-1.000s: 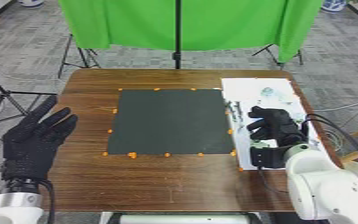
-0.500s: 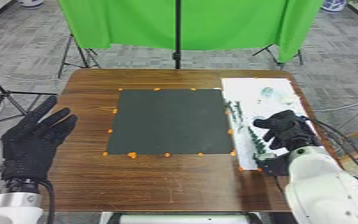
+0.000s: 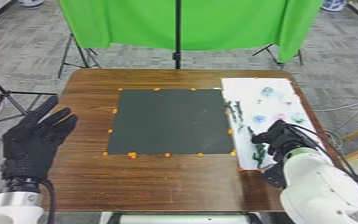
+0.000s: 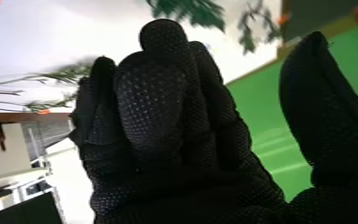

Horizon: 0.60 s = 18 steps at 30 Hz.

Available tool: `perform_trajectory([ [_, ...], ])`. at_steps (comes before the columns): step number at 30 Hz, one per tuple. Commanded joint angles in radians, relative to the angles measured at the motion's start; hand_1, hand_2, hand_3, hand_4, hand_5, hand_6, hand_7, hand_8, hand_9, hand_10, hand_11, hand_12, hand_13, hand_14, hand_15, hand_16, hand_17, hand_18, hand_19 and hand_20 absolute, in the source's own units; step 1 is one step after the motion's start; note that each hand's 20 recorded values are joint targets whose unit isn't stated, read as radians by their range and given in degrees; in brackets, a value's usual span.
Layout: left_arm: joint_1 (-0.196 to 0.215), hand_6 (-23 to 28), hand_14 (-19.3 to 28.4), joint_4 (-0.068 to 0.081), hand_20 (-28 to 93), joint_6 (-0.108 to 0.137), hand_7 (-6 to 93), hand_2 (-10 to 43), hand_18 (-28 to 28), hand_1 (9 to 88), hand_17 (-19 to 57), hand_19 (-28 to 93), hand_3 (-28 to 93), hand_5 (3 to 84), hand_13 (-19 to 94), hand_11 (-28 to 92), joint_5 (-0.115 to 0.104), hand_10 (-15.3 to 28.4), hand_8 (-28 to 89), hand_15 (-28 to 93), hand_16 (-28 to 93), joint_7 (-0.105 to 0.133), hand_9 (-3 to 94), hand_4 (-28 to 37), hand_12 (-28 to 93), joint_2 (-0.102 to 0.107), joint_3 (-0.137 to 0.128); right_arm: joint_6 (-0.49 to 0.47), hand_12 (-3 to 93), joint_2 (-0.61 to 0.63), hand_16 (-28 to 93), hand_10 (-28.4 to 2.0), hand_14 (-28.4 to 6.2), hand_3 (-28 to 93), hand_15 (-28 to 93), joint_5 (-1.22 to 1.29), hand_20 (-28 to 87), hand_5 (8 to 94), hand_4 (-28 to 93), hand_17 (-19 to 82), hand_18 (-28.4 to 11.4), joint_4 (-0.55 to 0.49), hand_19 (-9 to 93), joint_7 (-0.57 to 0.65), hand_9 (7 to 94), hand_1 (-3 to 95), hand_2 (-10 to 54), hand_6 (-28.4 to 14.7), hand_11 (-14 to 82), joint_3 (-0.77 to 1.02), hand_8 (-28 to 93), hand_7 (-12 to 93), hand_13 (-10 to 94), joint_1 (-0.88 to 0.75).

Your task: Arrange flowers

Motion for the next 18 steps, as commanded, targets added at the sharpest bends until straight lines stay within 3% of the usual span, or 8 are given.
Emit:
perform_trajectory([
  [1, 0.004, 9.2, 27.9, 0.003, 10, 0.007, 18.5, 6.6, 23.3, 22.5, -9.4, 53, 81, 36.8, 26, 30, 0.003, 20.7, -11, 54, -10, -0.027, 35.4, -23.7, 11, -0.011, -0.003, -0.064, 17.7, -0.009, 14, -20.8, -12.5, 71, 74, -0.073, 16, 60.9, -21, 48, -21.5, 0.037, 93, 0.074, 68.2, 33.1, -3.5, -12.3, 39.4, -0.075, -11, 24, 72, 0.039],
  [5, 0.002, 9.2, 27.8, 0.0, 10, 0.011, 18.6, 6.6, 23.2, 22.6, -9.4, 54, 81, 36.8, 26, 30, 0.005, 20.7, -11, 54, -10, -0.036, 35.4, -23.8, 11, -0.014, -0.004, -0.091, 18.5, -0.001, 15, -20.9, -11.9, 70, 76, -0.137, 21, 60.9, -21, 50, -20.8, 0.046, 93, 0.11, 68.4, 33.9, -4.5, -12.6, 42.1, -0.131, -11, 23, 73, 0.064],
  [18, -0.004, 9.3, 27.9, -0.001, 10, 0.008, 18.7, 6.6, 23.2, 22.5, -9.5, 54, 81, 36.9, 26, 30, 0.006, 20.8, -11, 54, -10, -0.048, 35.5, -23.8, 11, -0.017, -0.006, -0.136, 18.9, -0.02, 16, -20.6, -11.3, 68, 76, -0.196, 23, 61.5, -21, 51, -20.7, 0.105, 93, 0.15, 68.8, 34.7, -5.1, -12.6, 44.8, -0.265, -10, 23, 74, 0.164],
])
